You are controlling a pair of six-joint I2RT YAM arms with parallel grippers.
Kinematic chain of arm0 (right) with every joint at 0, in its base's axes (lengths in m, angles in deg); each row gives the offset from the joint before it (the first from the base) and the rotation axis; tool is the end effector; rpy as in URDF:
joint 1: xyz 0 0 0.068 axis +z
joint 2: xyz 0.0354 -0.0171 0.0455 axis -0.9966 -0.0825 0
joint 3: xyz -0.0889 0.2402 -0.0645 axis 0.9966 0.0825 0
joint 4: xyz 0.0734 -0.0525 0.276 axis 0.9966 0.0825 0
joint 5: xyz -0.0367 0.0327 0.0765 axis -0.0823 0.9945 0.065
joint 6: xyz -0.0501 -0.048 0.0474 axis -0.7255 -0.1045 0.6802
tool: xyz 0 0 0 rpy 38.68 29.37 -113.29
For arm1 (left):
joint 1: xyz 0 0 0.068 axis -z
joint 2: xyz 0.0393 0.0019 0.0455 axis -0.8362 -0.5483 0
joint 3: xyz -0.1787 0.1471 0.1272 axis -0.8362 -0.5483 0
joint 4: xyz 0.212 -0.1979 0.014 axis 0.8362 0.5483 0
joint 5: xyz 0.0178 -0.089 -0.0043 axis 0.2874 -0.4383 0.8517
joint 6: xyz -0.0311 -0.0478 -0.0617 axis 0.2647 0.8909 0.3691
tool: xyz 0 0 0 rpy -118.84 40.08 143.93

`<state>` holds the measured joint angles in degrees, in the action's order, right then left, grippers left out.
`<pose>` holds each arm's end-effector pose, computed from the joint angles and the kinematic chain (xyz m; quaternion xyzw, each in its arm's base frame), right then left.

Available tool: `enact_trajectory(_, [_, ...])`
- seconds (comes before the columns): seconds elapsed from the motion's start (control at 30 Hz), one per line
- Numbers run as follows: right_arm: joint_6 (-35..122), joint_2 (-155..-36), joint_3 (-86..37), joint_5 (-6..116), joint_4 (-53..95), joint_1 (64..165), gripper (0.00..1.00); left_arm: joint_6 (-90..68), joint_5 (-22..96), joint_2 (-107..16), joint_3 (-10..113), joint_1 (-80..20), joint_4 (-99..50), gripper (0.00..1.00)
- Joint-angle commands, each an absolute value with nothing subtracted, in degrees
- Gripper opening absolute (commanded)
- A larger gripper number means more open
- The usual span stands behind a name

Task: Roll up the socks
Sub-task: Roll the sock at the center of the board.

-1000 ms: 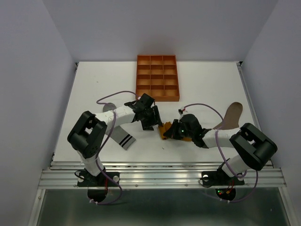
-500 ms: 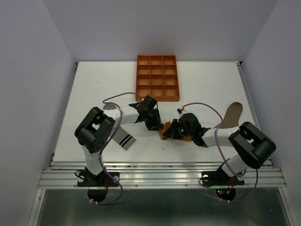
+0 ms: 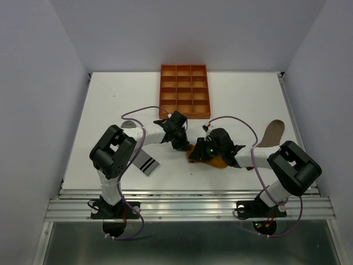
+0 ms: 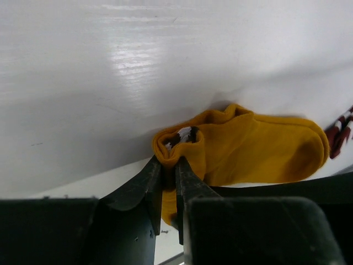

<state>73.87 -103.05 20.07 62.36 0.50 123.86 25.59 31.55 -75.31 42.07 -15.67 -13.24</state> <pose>0.2437 0.2194 0.0807 -0.0718 0.8873 0.3638 0.2742 0.3056 -0.2894 0.1027 -0.0187 0.9383 -0.3093 0.1535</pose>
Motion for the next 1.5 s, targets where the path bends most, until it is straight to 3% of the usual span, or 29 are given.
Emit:
enact_trajectory(0.0, [65.42,-103.16,16.68,63.81,10.3,123.85,0.42,25.26,46.85,-73.19,44.65,-14.74,-1.11,0.0])
enact_trajectory(0.17, [59.95,-100.6,14.38,68.28,9.18,123.85,0.55,32.88,55.85,-70.46,45.26,-14.73,10.94,0.0])
enact_trajectory(0.33, [54.94,-99.29,11.66,67.43,7.76,127.1,0.57,37.56,58.4,-68.88,44.91,-14.82,18.51,0.0])
enact_trajectory(0.9, [47.2,-98.05,13.24,57.75,-4.89,140.63,0.58,38.71,54.19,-74.41,54.05,-14.91,30.91,0.0])
enact_trajectory(1.47, [41.14,-104.99,9.02,36.75,-1.11,151.53,0.56,36.86,50.41,-77.31,55.63,-14.12,30.83,0.0])
